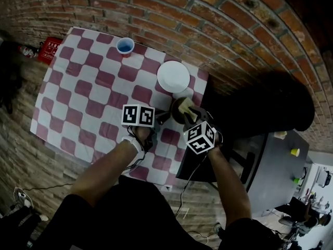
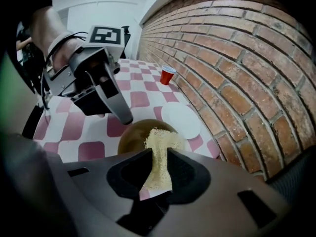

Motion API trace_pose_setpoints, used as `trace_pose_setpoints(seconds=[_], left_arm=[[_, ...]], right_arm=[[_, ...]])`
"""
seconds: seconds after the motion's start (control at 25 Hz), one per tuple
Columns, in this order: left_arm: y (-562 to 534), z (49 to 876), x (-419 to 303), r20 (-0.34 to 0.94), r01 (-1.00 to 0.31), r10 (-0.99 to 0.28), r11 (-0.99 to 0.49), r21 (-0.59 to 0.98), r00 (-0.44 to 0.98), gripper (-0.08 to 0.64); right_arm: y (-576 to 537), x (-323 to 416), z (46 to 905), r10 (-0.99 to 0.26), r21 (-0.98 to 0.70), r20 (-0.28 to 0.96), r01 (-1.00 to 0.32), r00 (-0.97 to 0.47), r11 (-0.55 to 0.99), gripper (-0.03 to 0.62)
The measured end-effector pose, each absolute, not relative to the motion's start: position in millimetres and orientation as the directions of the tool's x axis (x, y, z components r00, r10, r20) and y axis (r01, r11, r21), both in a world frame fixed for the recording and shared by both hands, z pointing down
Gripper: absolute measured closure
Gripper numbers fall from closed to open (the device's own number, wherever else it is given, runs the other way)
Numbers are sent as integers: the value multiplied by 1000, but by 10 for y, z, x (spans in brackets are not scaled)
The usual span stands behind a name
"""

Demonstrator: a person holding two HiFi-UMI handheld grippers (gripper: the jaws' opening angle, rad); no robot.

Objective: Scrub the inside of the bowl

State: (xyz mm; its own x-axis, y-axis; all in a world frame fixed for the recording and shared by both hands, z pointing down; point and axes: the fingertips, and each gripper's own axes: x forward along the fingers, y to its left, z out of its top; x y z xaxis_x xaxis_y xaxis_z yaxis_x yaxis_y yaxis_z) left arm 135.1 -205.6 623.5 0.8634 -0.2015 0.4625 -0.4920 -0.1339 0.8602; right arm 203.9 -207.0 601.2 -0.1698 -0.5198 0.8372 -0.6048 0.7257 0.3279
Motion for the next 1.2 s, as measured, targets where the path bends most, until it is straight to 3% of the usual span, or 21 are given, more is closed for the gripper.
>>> trace_pose_setpoints(seconds=[0.24,0.6,0.96,1.2], left_arm=[[-2016,6209,1347,457,-487,-199,-138,863,867,436],[-1502,6092,865,487,-519,-188,-219,826,853,436],[-1196,5790,125,488,-554,-310,-175,814,816,436],[-1316,5517,-67,477,-584,-407,-194,788,779,436]], right_arm=[[-1874,1789,5930,-524,310,820,-589,-232,746,489],[-2066,1587,5680,-590,244,748,-701,-303,670,489],[-2094,2296,5261,-698,49,656,-906,-288,420,489],[-1653,2649,5147,-704,-66,651,-945,-284,320,489]])
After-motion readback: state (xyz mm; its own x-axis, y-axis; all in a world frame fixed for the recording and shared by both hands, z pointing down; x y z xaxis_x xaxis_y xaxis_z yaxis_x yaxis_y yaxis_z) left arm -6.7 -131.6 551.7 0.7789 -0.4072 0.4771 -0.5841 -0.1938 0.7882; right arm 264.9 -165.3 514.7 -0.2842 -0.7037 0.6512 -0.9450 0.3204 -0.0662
